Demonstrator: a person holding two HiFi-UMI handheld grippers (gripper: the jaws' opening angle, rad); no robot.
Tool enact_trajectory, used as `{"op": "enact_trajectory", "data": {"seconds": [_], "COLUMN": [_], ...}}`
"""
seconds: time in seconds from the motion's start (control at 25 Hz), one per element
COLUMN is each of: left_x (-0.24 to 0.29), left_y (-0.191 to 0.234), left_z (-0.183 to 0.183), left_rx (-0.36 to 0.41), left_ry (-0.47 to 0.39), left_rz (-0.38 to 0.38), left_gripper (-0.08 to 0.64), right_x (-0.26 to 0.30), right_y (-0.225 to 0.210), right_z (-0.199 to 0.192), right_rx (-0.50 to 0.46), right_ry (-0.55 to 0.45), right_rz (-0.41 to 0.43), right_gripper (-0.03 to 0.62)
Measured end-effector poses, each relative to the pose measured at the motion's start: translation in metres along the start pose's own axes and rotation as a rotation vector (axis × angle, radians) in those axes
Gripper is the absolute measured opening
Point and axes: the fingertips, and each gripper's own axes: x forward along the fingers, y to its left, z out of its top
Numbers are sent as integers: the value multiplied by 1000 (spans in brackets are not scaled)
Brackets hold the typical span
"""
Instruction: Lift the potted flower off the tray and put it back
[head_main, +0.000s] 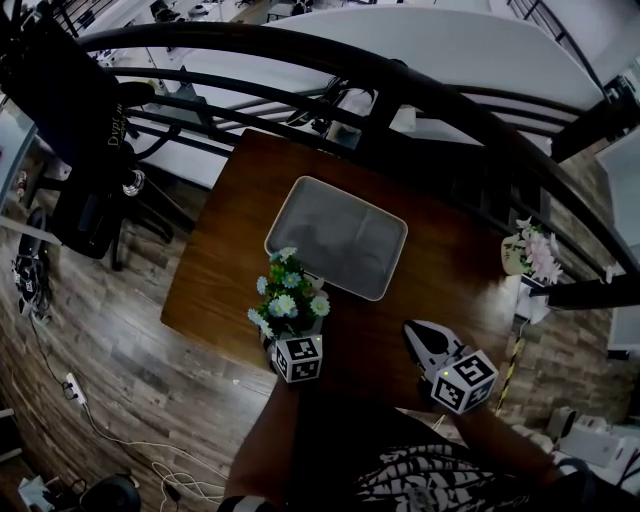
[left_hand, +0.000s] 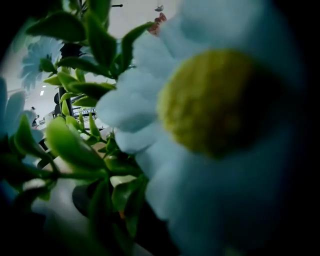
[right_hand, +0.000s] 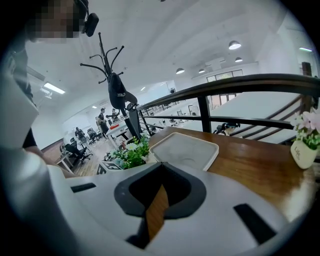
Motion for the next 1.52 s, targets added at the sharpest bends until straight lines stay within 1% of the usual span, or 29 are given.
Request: {"op": "enact_trajectory", "data": {"seconds": [0.24, 0.48, 0.68, 0.92, 1.2, 1.52], "left_x": [-8, -24, -37, -46, -27, 10], "left_y": [1, -8, -1, 11, 21, 23], "left_z": [1, 9, 21, 47, 82, 119], "left_rx": [16, 25, 8, 32, 73, 111], "left_ry": [-20, -33, -50, -67, -82, -95], "left_rz": [24, 6, 15, 9, -21, -80], "left_gripper": [499, 498, 499, 498, 499, 499], "right_x": [-14, -18, -14, -9, -1, 5], "right_y": [-7, 0, 10, 18, 11, -2], "right_z": [11, 21, 30, 42, 55, 65], "right_rx": [-15, -30, -44, -40, -2, 54], "right_ry": [-24, -42, -62, -91, -118, -138], "right_rz": [-19, -3, 26, 39, 9, -63], "right_gripper": [-2, -2, -2, -2, -2, -2]}}
